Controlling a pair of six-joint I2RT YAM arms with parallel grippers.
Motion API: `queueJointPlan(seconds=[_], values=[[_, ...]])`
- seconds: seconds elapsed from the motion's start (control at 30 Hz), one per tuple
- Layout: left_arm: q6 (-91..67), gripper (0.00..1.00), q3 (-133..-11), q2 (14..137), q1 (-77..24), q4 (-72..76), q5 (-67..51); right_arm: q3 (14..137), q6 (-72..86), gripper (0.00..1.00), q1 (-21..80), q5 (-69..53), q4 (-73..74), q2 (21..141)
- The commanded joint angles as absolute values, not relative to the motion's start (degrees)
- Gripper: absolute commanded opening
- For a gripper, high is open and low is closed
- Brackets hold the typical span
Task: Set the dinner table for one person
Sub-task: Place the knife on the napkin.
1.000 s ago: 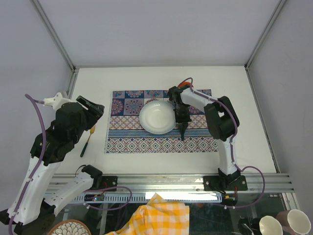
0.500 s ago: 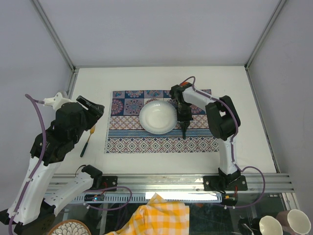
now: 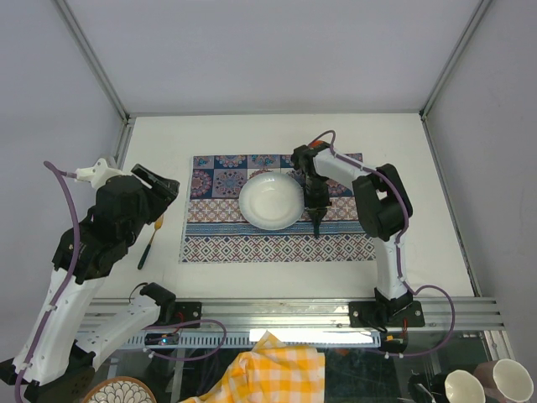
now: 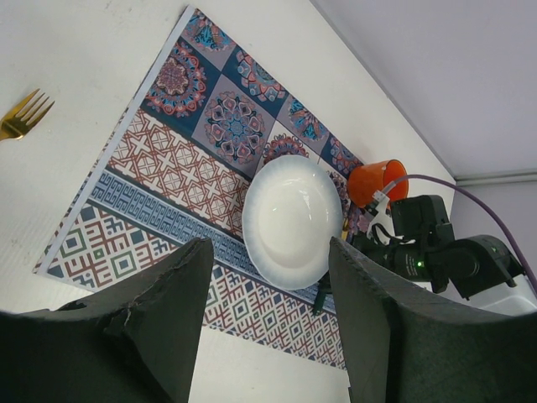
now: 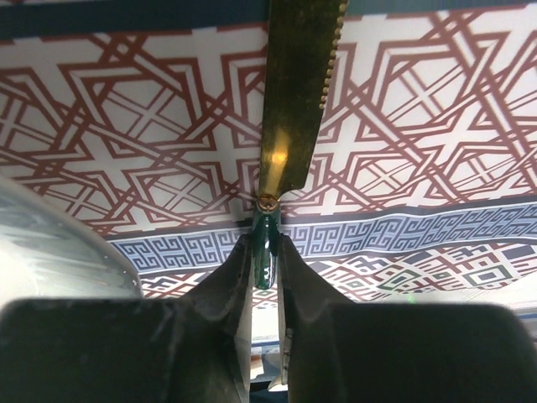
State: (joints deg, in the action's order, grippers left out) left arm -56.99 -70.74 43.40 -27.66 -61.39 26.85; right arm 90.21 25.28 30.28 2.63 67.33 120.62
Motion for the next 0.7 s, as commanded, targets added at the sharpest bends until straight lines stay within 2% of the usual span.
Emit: queueJointPlan(seconds=[0.0,0.27,0.47,0.57,0.67], values=[[-56.1,0.59,-70.5,43.7,-27.3,-58.8,26.4,92.8,26.4,0.15,29.5,6.9,66.0,117.2],[-56.1,0.59,-70.2,43.8,-27.3,-58.7,26.5,95.8,26.8,0.31,29.6,8.3,68.5,113.5],[-56.1,0.58,-70.3,43.9,-27.3,-58.7,26.3,99.3,27.5,0.34,30.8,8.2,72.8,110.3],[-55.9,0.58,-70.3,43.9,-27.3,-58.7,26.5,106.2,28.6,0.34,33.5,11.5,78.7,107.3],[-55.9,0.58,-70.3,44.2,-27.3,-58.7,26.6,118.1,29.5,0.37,36.7,17.2,85.7,104.4]])
